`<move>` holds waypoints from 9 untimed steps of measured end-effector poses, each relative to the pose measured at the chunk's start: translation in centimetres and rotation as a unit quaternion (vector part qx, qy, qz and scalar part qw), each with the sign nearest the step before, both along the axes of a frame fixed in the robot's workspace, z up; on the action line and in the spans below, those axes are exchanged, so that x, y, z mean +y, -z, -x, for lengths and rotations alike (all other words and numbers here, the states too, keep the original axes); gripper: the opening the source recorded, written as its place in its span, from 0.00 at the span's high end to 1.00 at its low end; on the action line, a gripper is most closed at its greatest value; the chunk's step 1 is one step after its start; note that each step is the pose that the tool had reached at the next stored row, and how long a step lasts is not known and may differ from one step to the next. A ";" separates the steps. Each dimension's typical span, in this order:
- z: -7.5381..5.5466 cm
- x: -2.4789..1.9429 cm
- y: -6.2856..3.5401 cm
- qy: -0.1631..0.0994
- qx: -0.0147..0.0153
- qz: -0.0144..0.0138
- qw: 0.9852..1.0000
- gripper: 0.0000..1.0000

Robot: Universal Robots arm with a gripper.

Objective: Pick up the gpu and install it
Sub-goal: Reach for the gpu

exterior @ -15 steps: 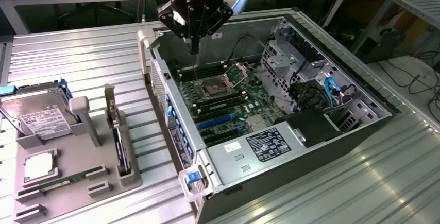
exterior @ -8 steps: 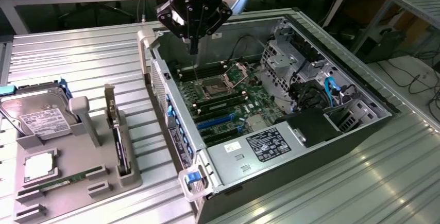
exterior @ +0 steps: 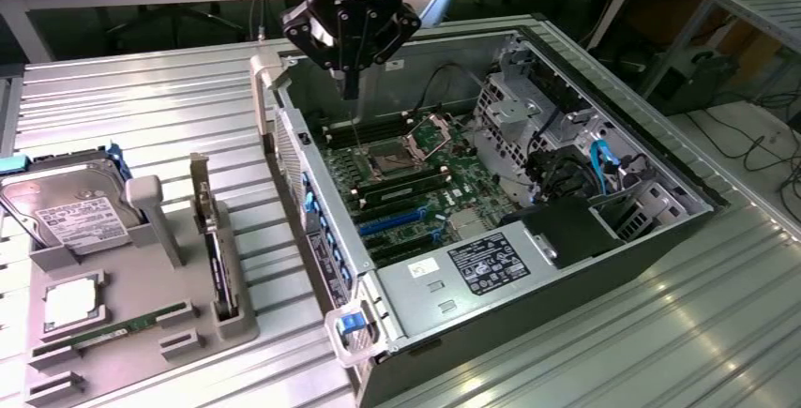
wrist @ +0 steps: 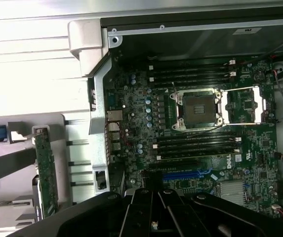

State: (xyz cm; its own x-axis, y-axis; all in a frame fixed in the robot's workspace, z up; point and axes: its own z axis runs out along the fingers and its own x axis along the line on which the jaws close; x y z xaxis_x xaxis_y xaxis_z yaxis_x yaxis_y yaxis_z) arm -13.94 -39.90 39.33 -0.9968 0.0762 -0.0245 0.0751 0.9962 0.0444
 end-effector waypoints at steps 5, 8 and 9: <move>0.1 0.00 0.00 0.000 0.000 0.000 1.000 0.89; 0.2 0.00 0.00 0.000 0.000 0.000 1.000 0.89; 0.2 0.00 0.00 0.000 0.000 0.000 1.000 0.89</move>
State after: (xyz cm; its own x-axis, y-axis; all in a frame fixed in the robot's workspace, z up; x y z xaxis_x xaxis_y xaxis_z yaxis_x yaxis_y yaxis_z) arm -14.18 -39.90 39.33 -0.9968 0.0762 -0.0244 0.0751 0.9962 0.0443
